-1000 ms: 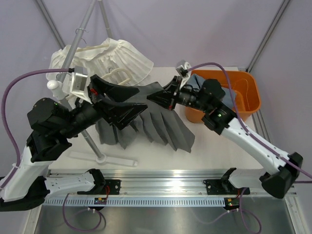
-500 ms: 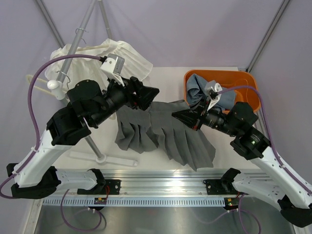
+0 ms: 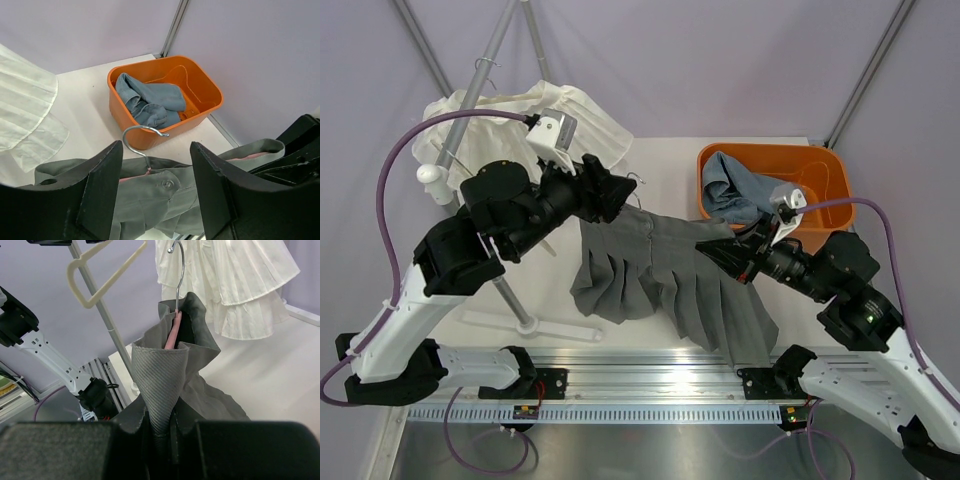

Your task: Remove the skirt from the hanger

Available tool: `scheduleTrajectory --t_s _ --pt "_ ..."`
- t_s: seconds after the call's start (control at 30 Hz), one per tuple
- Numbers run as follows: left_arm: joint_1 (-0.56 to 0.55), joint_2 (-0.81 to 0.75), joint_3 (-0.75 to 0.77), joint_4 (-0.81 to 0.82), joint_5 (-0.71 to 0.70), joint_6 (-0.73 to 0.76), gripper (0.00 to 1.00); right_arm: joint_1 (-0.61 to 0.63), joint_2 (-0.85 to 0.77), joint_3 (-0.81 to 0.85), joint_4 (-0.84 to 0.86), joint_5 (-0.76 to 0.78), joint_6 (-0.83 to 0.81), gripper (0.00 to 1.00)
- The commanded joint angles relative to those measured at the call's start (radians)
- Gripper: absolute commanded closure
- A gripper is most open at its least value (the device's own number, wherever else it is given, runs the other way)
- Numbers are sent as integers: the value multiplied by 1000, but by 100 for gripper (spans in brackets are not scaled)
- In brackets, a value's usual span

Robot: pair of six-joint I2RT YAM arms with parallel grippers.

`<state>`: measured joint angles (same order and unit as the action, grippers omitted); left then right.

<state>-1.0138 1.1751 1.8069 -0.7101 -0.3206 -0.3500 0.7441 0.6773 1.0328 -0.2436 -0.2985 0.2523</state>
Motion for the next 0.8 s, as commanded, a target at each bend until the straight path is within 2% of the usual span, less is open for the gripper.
scheduleTrajectory --t_s 0.0,0.2,0.27,0.77 --pt "0 -12 -3 -12 -14 6 43 -2 -31 10 72 33 -2 100" --pt "0 -29 -67 14 44 -9 49 -3 -45 18 90 35 2 100" --pt "0 -9 -66 5 57 -12 55 -2 -53 15 102 26 2 100" --pt "0 57 -87 8 107 -84 60 -2 -78 16 115 15 1 100"
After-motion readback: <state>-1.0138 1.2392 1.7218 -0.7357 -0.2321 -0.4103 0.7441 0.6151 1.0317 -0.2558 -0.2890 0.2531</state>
